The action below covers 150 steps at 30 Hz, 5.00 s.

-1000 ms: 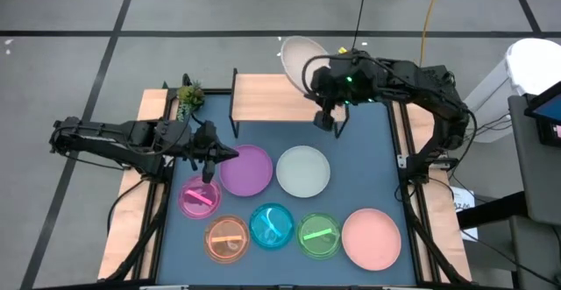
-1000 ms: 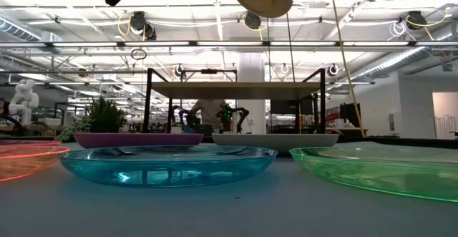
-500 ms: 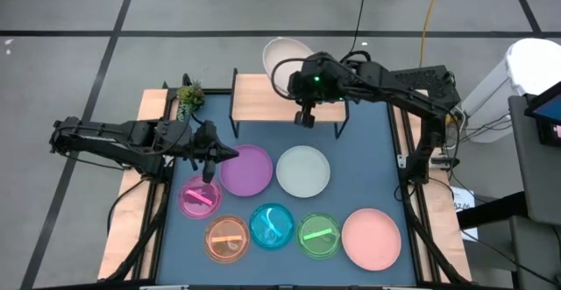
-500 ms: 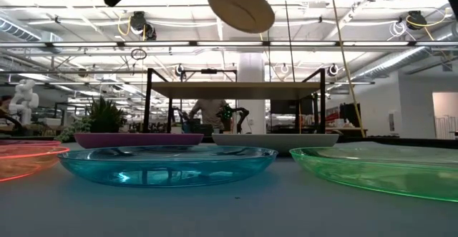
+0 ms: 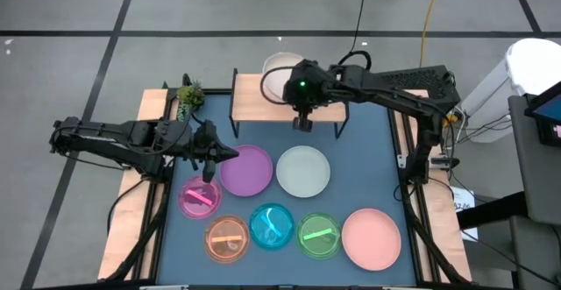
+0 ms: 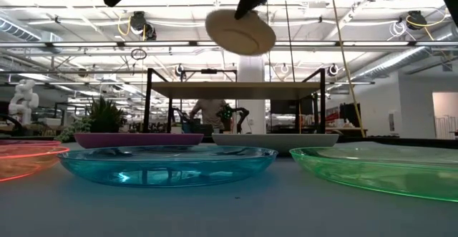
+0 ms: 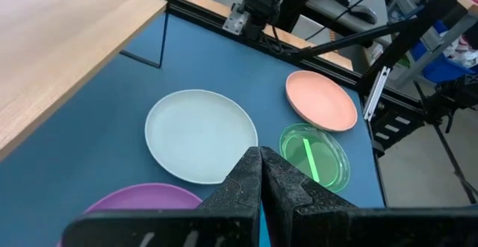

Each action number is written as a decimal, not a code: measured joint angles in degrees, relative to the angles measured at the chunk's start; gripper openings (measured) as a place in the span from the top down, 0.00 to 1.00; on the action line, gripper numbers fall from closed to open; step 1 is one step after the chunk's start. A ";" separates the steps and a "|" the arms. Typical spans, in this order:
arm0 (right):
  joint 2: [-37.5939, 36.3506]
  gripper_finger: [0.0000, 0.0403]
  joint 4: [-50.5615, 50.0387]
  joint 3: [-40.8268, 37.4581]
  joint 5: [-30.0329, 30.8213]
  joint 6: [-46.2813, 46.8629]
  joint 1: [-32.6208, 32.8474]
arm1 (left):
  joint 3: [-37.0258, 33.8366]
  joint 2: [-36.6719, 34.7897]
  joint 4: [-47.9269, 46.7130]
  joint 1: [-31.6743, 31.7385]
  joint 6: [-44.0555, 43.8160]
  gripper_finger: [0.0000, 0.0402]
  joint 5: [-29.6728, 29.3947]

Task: Place and stack plates onto a shelf
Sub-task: Put the white plate on the shelf, then put the orange plate on the shelf

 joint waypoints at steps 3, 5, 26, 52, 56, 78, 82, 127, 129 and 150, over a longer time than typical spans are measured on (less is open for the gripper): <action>-0.17 1.00 0.04 -3.22 -0.01 -0.06 -0.21 | 0.00 0.00 -0.07 0.00 0.21 0.99 -0.02; -0.17 1.00 0.08 -5.36 0.01 0.13 -0.39 | 0.00 0.00 -0.10 0.00 0.44 0.99 -0.04; -0.15 1.00 0.67 -20.08 4.73 1.16 -4.46 | 0.00 0.00 -0.20 0.00 -0.21 0.99 -0.03; -0.15 0.99 -1.96 -20.08 5.04 5.12 -4.46 | 0.00 0.00 -0.22 0.00 -0.07 0.99 0.00; -0.15 0.99 -1.96 -20.08 5.06 5.40 -4.46 | 0.00 0.00 -0.22 0.00 -0.11 0.99 0.00; -5.95 0.63 1.17 -20.08 7.66 9.98 -3.54 | 0.00 0.00 -0.55 -3.51 -13.97 0.99 0.30; -8.41 0.62 1.68 -20.08 7.51 14.94 -2.40 | 0.00 0.00 -1.90 -4.47 -14.78 0.99 0.11; -21.18 0.63 -2.35 -20.08 1.63 29.33 14.12 | -1.30 23.21 -17.08 -29.85 -80.35 0.73 13.52; -21.18 0.63 -2.37 -20.08 1.65 28.47 14.10 | -3.32 23.18 -15.65 -30.53 -81.58 0.73 14.12; -21.16 0.63 -4.85 -20.08 1.85 16.56 13.51 | -13.87 22.84 -3.08 -35.14 -95.67 0.50 16.36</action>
